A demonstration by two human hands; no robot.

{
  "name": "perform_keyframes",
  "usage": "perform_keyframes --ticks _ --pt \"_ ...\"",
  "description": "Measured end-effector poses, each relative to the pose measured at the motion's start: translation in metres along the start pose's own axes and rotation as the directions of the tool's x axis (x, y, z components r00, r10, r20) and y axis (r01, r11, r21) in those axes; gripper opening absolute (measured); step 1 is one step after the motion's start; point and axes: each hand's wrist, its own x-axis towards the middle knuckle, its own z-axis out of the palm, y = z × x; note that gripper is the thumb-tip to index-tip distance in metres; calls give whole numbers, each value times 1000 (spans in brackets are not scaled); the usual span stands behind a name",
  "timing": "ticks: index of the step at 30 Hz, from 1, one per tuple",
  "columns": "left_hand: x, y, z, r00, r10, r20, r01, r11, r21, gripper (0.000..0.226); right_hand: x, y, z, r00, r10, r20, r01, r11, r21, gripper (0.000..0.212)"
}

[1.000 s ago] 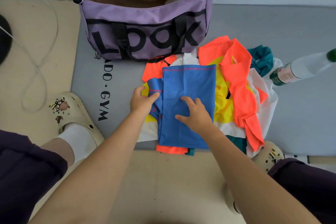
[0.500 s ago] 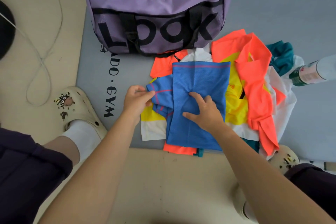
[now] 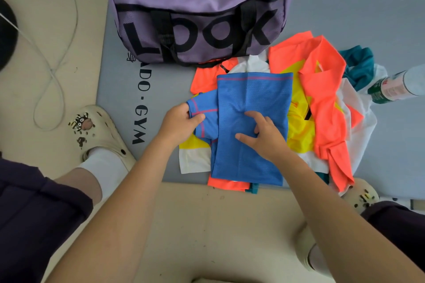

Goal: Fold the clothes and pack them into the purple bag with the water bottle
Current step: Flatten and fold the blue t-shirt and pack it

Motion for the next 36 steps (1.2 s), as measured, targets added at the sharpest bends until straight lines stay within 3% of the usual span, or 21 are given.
perform_keyframes --ticks 3,5,9,12,14,18,23,25,28,31,33,36 --pt "1 13 0 999 37 21 -38 998 48 18 -5 -3 1 998 -4 -60 9 996 85 40" --pt "1 23 3 997 -19 79 18 1000 17 14 -8 -9 7 999 40 -27 -33 975 218 28" --pt "-8 44 14 939 -115 324 200 949 -242 12 -12 -22 17 981 150 120 -192 790 582 29" --pt "-9 50 17 858 -72 509 352 804 -479 19 -11 -27 18 961 191 198 -275 658 701 38" --pt "-4 45 17 891 -121 438 361 775 -519 22 -9 -29 21 948 253 191 -314 654 688 34" --pt "5 19 26 954 -286 87 298 887 -353 3 0 -34 26 916 375 144 -368 641 673 7" --pt "8 -11 38 969 -219 -113 208 973 -101 43 -6 -27 27 916 393 81 -327 614 719 8" --pt "7 -15 41 972 -181 -152 176 983 -45 32 -11 -23 28 911 412 34 -323 659 680 9" --pt "6 -18 43 978 -119 -174 123 992 14 25 -15 -16 28 912 392 -125 -298 839 456 18" --pt "2 -17 38 973 -157 -168 143 985 -94 33 -16 -18 28 937 171 -305 -127 979 159 22" --pt "0 -18 34 965 -237 -111 206 949 -238 36 -13 -23 30 958 4 -286 13 998 58 24" --pt "-9 -20 31 931 -363 -40 311 848 -430 20 -7 -25 35 991 -94 -98 85 992 -88 47"
